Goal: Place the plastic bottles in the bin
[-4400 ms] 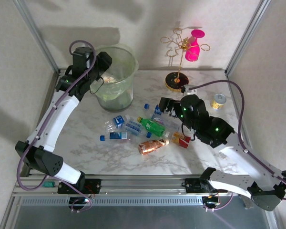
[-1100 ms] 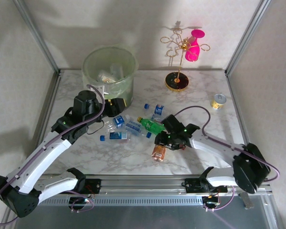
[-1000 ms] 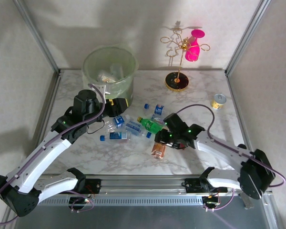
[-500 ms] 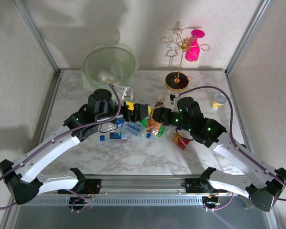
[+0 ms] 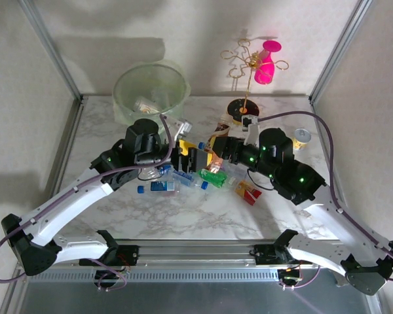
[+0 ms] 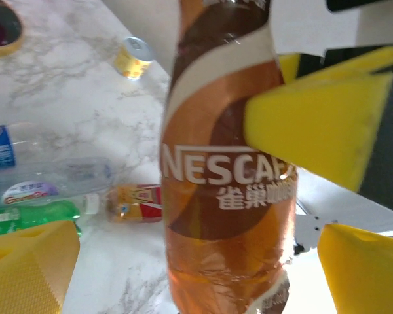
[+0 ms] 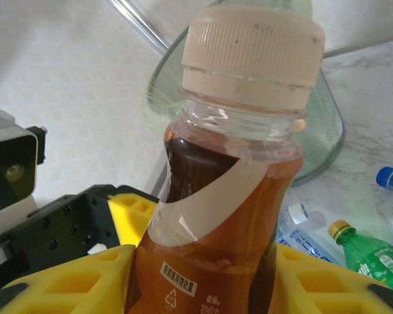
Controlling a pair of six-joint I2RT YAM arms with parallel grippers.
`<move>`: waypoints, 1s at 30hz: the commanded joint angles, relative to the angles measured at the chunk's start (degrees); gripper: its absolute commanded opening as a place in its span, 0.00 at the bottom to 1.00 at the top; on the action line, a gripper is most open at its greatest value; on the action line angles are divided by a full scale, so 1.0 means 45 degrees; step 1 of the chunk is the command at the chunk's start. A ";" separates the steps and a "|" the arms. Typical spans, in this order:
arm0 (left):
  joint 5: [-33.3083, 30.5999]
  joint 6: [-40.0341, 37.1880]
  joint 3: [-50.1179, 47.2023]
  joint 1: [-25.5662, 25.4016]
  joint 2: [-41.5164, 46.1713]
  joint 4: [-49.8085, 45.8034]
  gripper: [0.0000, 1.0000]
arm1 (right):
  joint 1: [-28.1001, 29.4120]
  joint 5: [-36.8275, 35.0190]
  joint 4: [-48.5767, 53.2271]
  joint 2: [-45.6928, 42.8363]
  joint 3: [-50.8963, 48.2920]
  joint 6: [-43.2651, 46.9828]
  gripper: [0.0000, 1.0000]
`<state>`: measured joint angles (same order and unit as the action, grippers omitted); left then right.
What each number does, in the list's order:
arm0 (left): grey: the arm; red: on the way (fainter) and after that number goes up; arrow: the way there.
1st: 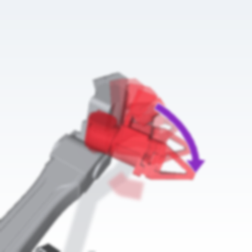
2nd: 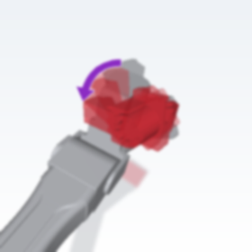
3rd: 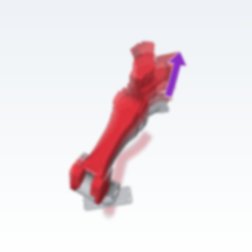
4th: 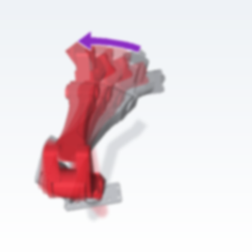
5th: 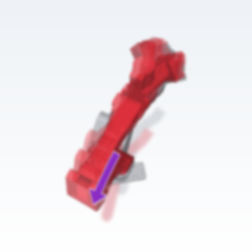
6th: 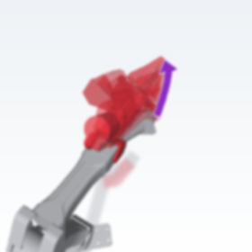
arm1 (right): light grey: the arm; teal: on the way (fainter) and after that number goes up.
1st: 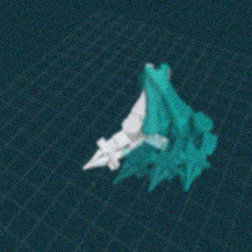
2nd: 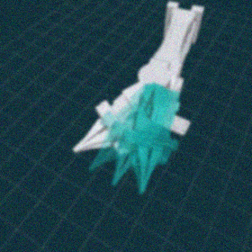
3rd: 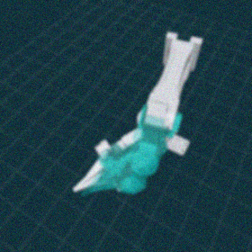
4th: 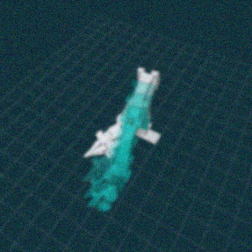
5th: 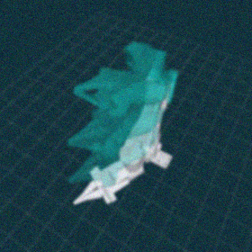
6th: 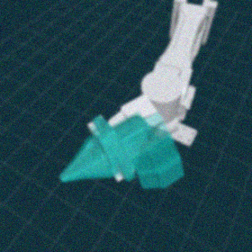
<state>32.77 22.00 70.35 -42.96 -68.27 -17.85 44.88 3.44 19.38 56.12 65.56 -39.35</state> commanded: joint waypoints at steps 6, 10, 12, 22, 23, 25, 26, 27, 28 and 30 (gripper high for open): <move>0.3146 0.0455 -0.0724 -0.0175 0.0148 0.2106 0.89 | 0.0045 0.1316 -0.1446 -0.0553 0.0021 0.0114 0.48; 0.3166 0.0581 -0.0780 -0.0289 0.0058 0.2492 0.83 | 0.0043 0.1507 -0.1848 -0.0766 -0.0199 0.0033 0.48; 0.3166 0.0677 -0.0721 -0.0287 0.0005 0.2633 0.78 | 0.0049 0.1557 -0.1975 -0.0828 -0.0316 -0.0020 0.48; 0.3328 0.1386 -0.0730 -0.0297 -0.0171 0.3719 0.69 | 0.0052 0.1933 -0.2402 -0.0680 -0.0682 -0.0141 0.48; 0.3425 0.1406 -0.0714 -0.0313 -0.0219 0.3782 0.65 | 0.0040 0.1875 -0.2388 -0.0685 -0.0675 -0.0122 0.48; 0.3536 0.1406 -0.0694 -0.0317 -0.0258 0.3811 0.56 | 0.0044 0.1761 -0.2396 -0.0713 -0.0691 -0.0076 0.49; 0.3547 0.1401 -0.0691 -0.0331 -0.0277 0.3811 0.52 | 0.0045 0.1706 -0.2411 -0.0734 -0.0739 -0.0056 0.49; 0.3556 0.1400 -0.0691 -0.0336 -0.0278 0.3811 0.50 | 0.0045 0.1641 -0.2411 -0.0751 -0.0793 -0.0068 0.49; 0.3600 0.1382 -0.0691 -0.0333 -0.0277 0.3810 0.49 | 0.0045 0.1603 -0.2431 -0.0766 -0.0842 -0.0079 0.49; 0.3579 0.1391 -0.0691 -0.0336 -0.0278 0.3812 0.49 | 0.0045 0.1539 -0.2450 -0.0759 -0.0886 -0.0088 0.51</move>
<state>45.67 28.49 67.16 -43.79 -69.49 -4.69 44.86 10.31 10.31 52.80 62.61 -39.81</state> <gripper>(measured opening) 0.511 0.509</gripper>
